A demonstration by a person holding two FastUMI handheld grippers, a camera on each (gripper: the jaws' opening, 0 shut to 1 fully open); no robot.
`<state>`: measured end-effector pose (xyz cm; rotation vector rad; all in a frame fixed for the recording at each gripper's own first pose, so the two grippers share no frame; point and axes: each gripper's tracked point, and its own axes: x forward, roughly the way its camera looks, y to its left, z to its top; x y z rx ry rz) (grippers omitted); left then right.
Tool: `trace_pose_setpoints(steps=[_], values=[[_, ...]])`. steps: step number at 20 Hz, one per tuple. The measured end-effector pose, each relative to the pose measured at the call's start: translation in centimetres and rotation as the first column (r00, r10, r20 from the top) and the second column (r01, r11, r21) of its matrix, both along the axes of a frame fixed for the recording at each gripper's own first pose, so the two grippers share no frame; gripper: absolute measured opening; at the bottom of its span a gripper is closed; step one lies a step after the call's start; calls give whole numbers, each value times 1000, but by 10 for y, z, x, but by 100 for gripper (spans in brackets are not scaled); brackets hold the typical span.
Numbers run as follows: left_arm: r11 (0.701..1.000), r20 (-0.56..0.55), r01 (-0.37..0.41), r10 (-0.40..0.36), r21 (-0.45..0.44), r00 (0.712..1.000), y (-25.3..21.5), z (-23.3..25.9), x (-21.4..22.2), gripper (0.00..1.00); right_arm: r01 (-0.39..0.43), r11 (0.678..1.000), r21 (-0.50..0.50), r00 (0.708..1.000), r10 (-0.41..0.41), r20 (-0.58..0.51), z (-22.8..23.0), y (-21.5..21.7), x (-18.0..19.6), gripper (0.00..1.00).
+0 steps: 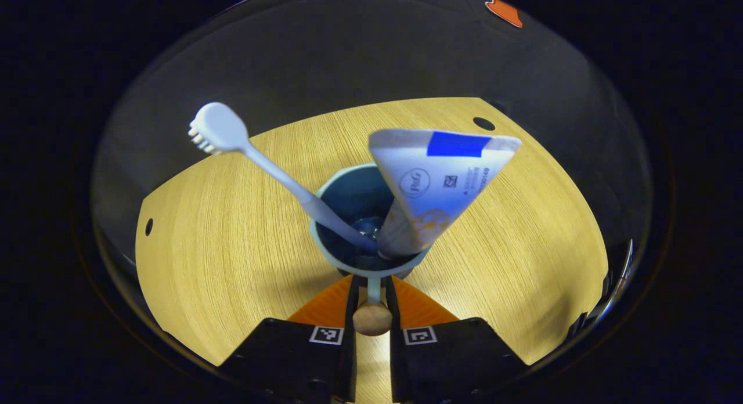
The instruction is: Put the toothbrush and toothpaste on the desktop into the cup, then pick up the cup and place it on the coaster on the desktop.
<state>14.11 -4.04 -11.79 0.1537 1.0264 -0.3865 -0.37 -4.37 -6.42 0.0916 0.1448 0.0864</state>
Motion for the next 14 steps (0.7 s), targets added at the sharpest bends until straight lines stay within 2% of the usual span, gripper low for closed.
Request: trace_pose_setpoints(steps=[2, 3, 4, 5, 7, 9, 10, 11, 14], values=[[1000, 7, 9, -9, -7, 1000, 2, 3, 3, 27, -8, 1000, 4, 1000, 8, -4, -2, 3, 1, 95], [1000, 13, 14, -13, -13, 1000, 3, 0, 4, 33, -10, 1000, 5, 1000, 10, -3, -1, 5, 4, 93], [1000, 25, 18, -18, -22, 1000, 3, 5, 4, 44, -13, 1000, 5, 1000, 13, -2, -1, 8, 4, 93], [999, 37, 25, -24, -26, 999, 4, 7, 4, 72, -17, 1000, 5, 1000, 17, -3, -1, 11, 6, 93], [997, 80, 37, -32, -66, 996, 6, 17, -2, 89, -27, 1000, 12, 1000, 27, 1, 3, 20, 8, 92], [994, 133, 45, -32, -98, 991, 13, 26, -1, 87, -36, 999, 18, 999, 36, 15, 9, 30, 11, 93], [993, 170, 48, -29, -105, 985, 18, 30, 3, 89, -44, 999, 23, 999, 43, 21, 11, 35, 12, 93], [993, 207, 51, -29, -103, 978, 23, 34, 4, 98, -52, 998, 26, 998, 52, 27, 15, 43, 13, 95], [992, 308, 50, -11, -119, 951, 34, 62, -10, 99, -70, 997, 26, 996, 68, 53, 25, 63, 15, 94]])
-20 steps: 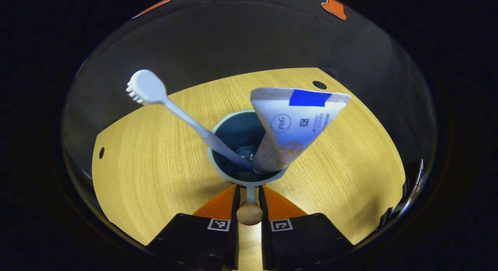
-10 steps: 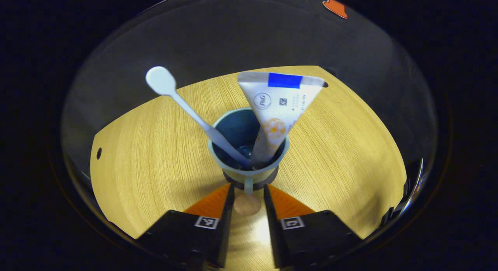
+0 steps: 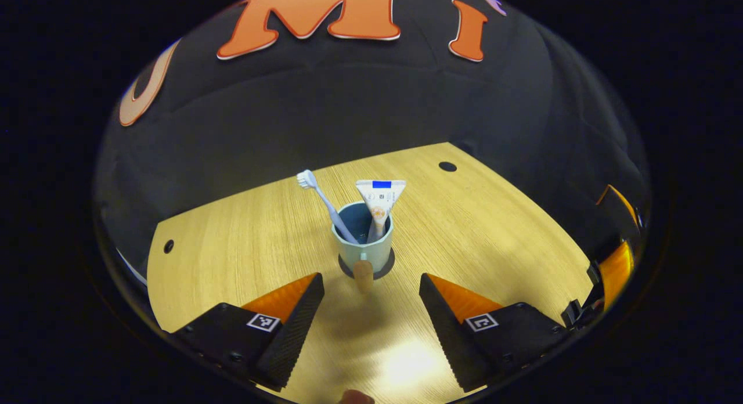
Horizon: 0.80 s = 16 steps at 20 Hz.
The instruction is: Put the toothbrush and toothpaste on the desktop into the cup, then pick up the cup and place it on the coaster on the desktop.
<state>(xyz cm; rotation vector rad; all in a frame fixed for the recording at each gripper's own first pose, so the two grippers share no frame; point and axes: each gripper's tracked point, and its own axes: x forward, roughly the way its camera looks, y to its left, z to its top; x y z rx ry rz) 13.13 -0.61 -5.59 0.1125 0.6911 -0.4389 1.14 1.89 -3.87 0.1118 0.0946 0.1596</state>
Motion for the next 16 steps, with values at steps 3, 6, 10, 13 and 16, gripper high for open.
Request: trace_pose_setpoints(steps=[3, 6, 10, 13, 16], values=[[997, 89, -52, 58, -63, 994, 14, 31, -19, 99, 5, 1000, 15, 999, -5, 42, 13, 15, 2, 93], [989, 228, -133, 144, -66, 963, 45, 60, -30, 99, 7, 1000, 19, 998, -8, 63, 18, 29, 5, 92], [970, 380, -229, 241, -77, 893, 89, 86, -42, 98, 14, 1000, 15, 996, -15, 84, 26, 43, 8, 89], [951, 475, -292, 304, -101, 826, 122, 102, -57, 97, 26, 1000, -7, 995, -25, 97, 27, 50, 8, 92], [934, 529, -331, 351, -136, 773, 150, 114, -71, 98, 29, 999, -19, 994, -27, 101, 27, 58, 9, 89]])
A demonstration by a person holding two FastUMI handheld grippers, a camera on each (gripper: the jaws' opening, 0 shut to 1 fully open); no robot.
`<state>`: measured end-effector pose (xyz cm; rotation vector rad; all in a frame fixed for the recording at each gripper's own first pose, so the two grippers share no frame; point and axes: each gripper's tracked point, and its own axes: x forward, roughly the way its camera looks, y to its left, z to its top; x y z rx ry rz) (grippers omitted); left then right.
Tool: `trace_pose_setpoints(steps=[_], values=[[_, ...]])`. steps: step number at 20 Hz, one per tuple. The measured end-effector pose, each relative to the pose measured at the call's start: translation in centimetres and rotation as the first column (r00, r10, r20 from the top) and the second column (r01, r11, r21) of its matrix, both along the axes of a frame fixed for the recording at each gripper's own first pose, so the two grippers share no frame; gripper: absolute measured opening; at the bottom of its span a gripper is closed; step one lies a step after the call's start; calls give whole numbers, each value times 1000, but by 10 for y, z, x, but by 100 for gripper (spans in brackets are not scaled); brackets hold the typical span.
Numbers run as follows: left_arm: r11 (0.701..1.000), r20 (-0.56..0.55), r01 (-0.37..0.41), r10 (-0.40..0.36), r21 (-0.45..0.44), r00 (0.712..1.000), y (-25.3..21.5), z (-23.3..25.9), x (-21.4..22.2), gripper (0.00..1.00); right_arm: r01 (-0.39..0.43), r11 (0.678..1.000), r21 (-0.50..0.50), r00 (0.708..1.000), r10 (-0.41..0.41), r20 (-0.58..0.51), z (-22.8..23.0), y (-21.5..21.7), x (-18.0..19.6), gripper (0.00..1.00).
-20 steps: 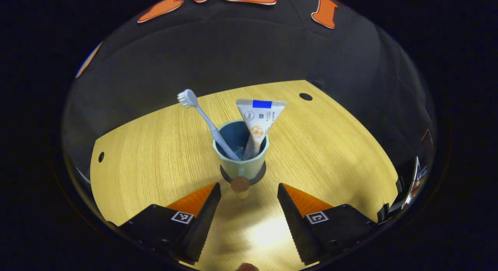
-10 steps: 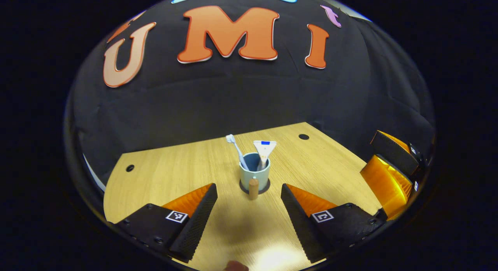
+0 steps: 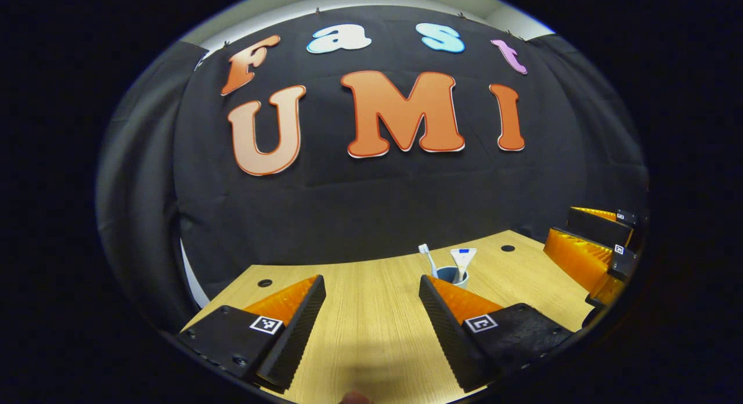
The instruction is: Put the toothbrush and toothpaste on the desktop into the cup, then pick up the cup and place it on the coaster on the desktop.
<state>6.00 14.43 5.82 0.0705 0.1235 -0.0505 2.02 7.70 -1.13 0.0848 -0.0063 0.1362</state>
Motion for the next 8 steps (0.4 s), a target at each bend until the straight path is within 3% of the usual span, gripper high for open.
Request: trace_pose_setpoints(steps=[8], values=[[989, 127, -33, 51, -142, 991, 32, 4, -34, 98, -35, 999, -8, 999, 35, 4, -4, 26, -8, 94]])
